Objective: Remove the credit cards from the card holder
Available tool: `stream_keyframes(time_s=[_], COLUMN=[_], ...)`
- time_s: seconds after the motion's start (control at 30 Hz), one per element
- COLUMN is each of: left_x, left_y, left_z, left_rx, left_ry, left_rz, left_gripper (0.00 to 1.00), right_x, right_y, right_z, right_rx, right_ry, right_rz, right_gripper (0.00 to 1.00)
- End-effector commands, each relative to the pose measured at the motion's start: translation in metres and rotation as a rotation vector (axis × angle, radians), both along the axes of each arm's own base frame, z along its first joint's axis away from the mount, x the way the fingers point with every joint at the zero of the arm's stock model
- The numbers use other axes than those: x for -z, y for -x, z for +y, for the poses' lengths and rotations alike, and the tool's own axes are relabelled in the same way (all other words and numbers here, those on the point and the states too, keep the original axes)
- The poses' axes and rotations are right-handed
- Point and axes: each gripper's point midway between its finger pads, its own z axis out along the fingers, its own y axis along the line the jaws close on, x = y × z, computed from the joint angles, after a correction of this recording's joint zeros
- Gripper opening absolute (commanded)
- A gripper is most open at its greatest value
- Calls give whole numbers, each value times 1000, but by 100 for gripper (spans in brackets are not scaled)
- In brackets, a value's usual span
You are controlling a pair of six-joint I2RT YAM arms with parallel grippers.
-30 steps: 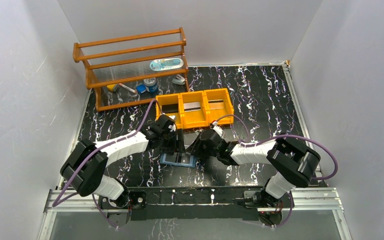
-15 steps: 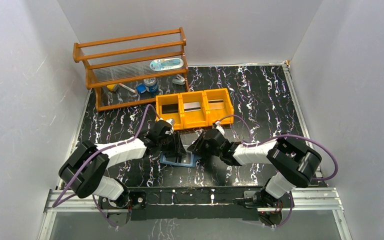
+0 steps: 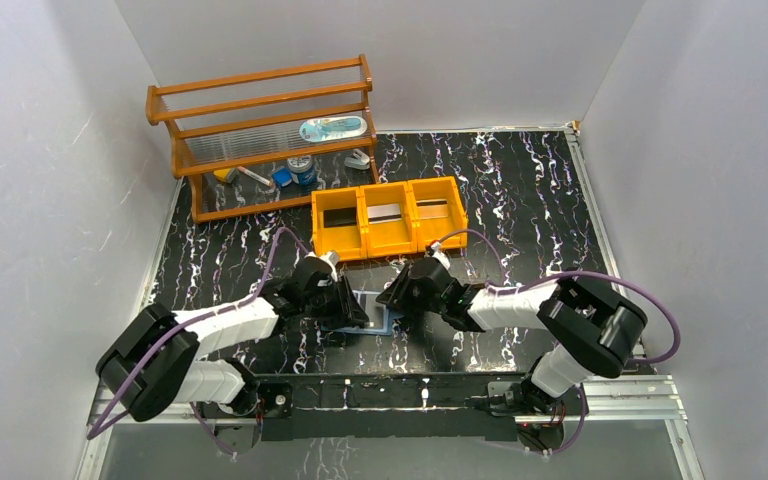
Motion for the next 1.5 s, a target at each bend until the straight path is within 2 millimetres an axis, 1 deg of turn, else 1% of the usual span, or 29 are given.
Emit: stream_keyframes(time_s=[0.0, 0.17, 0.4, 0.47, 0.53, 0.6, 0.67, 0.7, 0.77, 0.83, 0.9, 0.97, 1.03, 1.2, 1.3, 1.47], left_x=[-12, -18, -26, -30, -36, -39, -39, -40, -39, -38, -37, -32, -29, -23, -20, -11], left_y=[11, 7, -7, -11, -17, -20, -24, -25, -27, -27, -26, -25, -23, -25, -24, -15], left_z=[-8, -3, 10, 13, 13, 13, 13, 11, 5, -3, -10, -11, -11, -1, 0, -9], left_rx=[3, 3, 8, 10, 20, 28, 35, 42, 65, 96, 124, 135, 144, 127, 127, 150], left_ry=[68, 41, -77, -103, -122, -143, -151, -146, -127, -102, -78, -78, -74, -69, -44, 17], left_rz=[1, -45, -116, -138, -165, -175, -174, -168, -148, -138, -128, -114, -98, -59, -40, 20], left_gripper=[31, 33, 36, 37, 38, 38, 39, 39, 40, 40, 39, 40, 40, 41, 41, 39], right_x=[34, 12, -35, -43, -45, -42, -32, -22, 3, 19, 28, 35, 46, 57, 57, 59], right_y=[19, 17, 16, 16, 18, 19, 19, 18, 21, 25, 28, 29, 31, 34, 34, 35], right_z=[-37, -29, -8, -3, 1, 5, 5, 2, -12, -18, -20, -23, -34, -51, -53, -51], right_rx=[-31, -76, -141, -159, -177, -185, -169, -143, -67, -47, -43, -30, 22, 92, 95, 79], right_ry=[178, 130, 6, -9, -13, -15, 3, 24, 79, 90, 90, 97, 142, 147, 137, 145], right_rz=[51, -16, -130, -148, -150, -141, -109, -77, 12, 47, 66, 87, 132, 171, 175, 184], right_gripper=[46, 46, 46, 46, 46, 45, 45, 45, 44, 44, 44, 43, 39, 38, 38, 38])
